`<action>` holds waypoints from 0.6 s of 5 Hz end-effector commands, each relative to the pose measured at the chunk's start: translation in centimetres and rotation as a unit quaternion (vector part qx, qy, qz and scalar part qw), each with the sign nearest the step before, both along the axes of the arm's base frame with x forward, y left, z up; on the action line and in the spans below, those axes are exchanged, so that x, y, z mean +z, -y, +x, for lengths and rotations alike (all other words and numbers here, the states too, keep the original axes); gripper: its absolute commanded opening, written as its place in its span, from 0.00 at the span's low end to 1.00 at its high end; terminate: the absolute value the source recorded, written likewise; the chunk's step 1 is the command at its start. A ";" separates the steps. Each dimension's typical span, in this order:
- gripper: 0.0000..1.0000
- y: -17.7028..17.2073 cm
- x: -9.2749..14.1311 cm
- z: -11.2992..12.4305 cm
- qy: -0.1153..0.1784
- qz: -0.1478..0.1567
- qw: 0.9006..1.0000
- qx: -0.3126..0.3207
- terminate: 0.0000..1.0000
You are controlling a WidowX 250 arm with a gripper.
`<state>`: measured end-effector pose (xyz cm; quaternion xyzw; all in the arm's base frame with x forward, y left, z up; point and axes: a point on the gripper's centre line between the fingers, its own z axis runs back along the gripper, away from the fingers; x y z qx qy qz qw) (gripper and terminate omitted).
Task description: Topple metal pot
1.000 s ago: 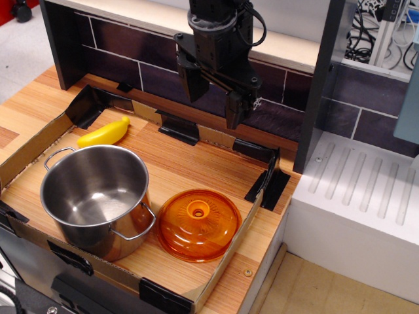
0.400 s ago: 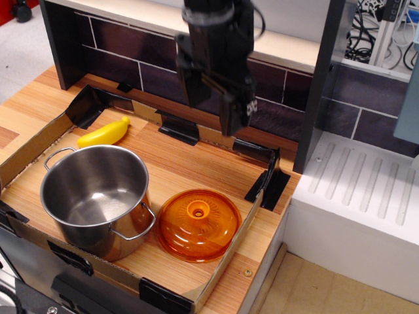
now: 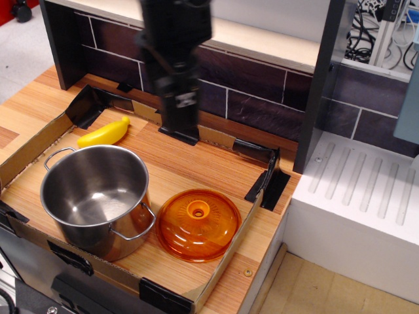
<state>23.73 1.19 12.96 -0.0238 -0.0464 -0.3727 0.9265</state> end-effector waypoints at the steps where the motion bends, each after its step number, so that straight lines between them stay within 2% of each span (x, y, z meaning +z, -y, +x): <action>1: 1.00 -3.0 0.0 -3.0 -0.030 0.007 0.989 -0.144 0.00; 3: 1.00 -4.8 -1.6 -5.7 -0.037 0.041 0.974 -0.218 0.00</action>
